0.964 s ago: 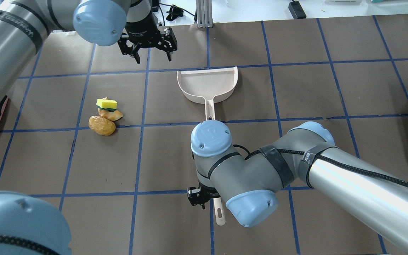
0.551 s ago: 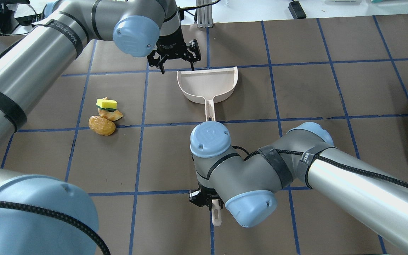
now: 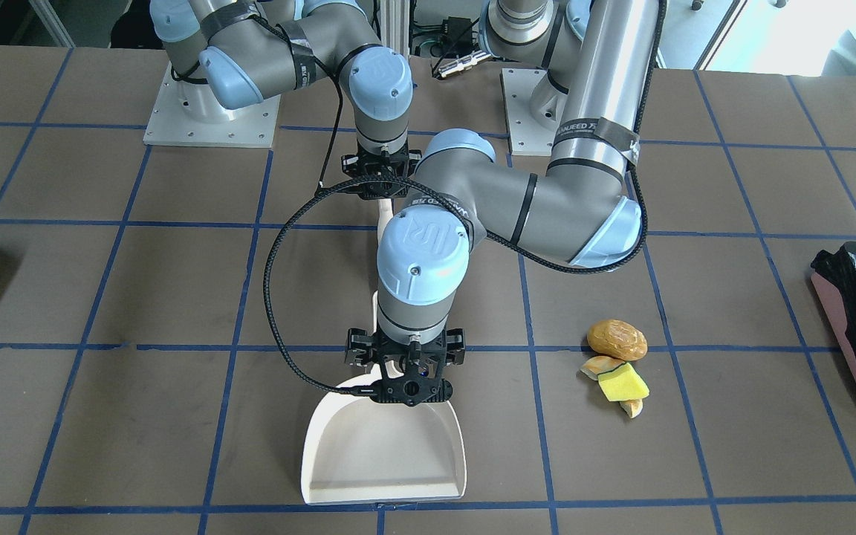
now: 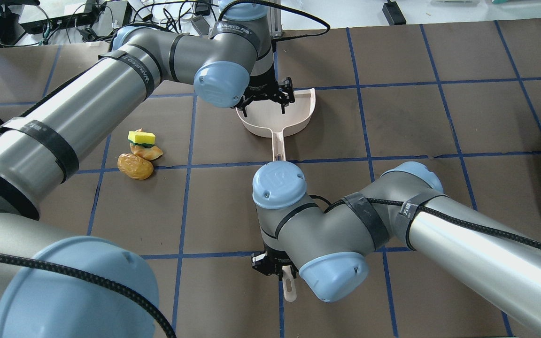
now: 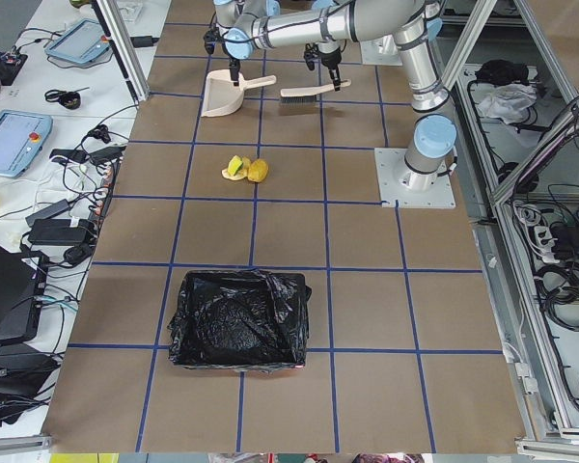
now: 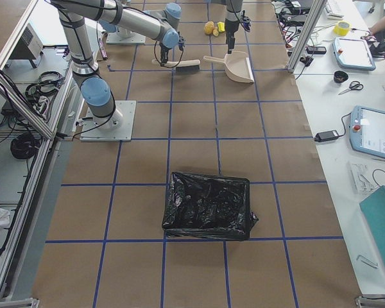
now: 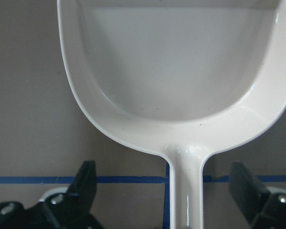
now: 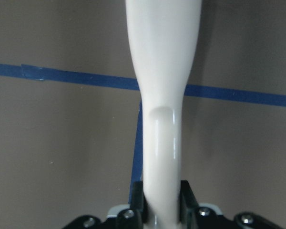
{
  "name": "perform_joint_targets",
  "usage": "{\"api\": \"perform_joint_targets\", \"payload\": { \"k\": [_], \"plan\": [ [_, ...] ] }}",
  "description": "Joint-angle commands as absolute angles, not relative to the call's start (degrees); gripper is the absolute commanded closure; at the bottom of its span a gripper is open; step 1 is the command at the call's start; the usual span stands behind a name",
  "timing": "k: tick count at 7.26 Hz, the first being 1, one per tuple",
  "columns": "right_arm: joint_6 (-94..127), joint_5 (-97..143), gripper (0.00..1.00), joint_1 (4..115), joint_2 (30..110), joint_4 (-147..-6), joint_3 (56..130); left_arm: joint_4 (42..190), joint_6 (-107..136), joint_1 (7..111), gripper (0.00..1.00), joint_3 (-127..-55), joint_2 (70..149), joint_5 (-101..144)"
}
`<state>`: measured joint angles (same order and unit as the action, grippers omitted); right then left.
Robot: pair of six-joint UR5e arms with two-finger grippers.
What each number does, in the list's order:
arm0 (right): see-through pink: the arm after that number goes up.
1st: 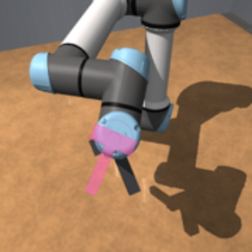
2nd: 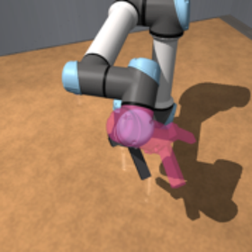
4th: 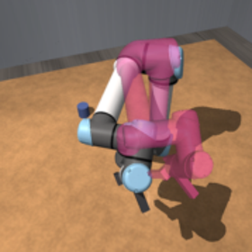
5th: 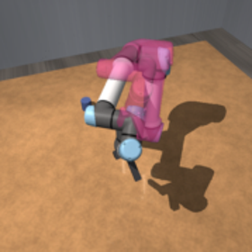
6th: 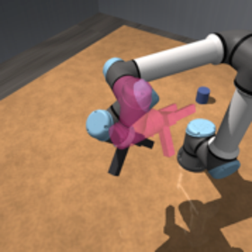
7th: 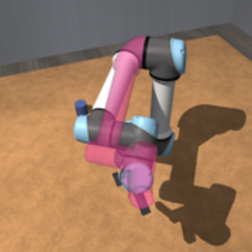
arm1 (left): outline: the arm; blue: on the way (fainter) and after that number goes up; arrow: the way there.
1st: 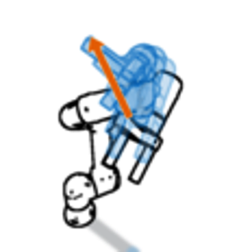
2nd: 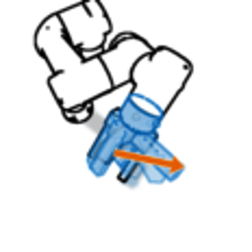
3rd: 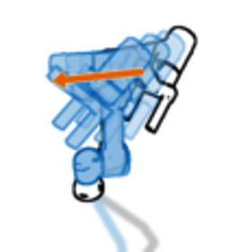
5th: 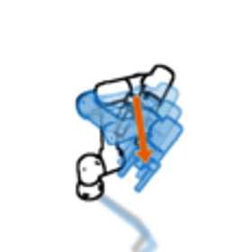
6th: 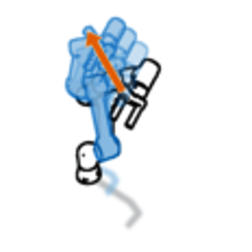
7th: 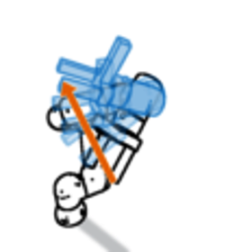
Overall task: Sweep and dump trash in nearest bin
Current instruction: 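Grasp the white dustpan handle with the left gripper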
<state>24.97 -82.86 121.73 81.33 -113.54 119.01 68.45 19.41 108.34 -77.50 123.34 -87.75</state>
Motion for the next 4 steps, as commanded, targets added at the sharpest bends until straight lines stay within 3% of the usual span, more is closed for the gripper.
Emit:
{"api": "perform_joint_targets", "payload": {
  "k": [1,2,3,4],
  "plan": [
    [29.0,-82.8,0.82,121.7,81.6,-112.9,118.9,67.5,19.9,110.0,0.04,-80.8,122.6,-88.2],
    [31.9,-82.8,0.83,121.8,82.2,-112.7,119.0,67.3,19.3,110.3,0.06,-83.0,122.4,-88.3],
    [37.1,-82.5,0.96,121.9,82.3,-112.8,118.8,66.2,18.9,110.3,0.06,-85.1,122.3,-88.3],
    [40.7,-82.4,1.0,122.1,82.3,-112.7,118.9,65.1,19.0,110.8,0.06,-85.5,122.1,-88.0]
  ]
}}
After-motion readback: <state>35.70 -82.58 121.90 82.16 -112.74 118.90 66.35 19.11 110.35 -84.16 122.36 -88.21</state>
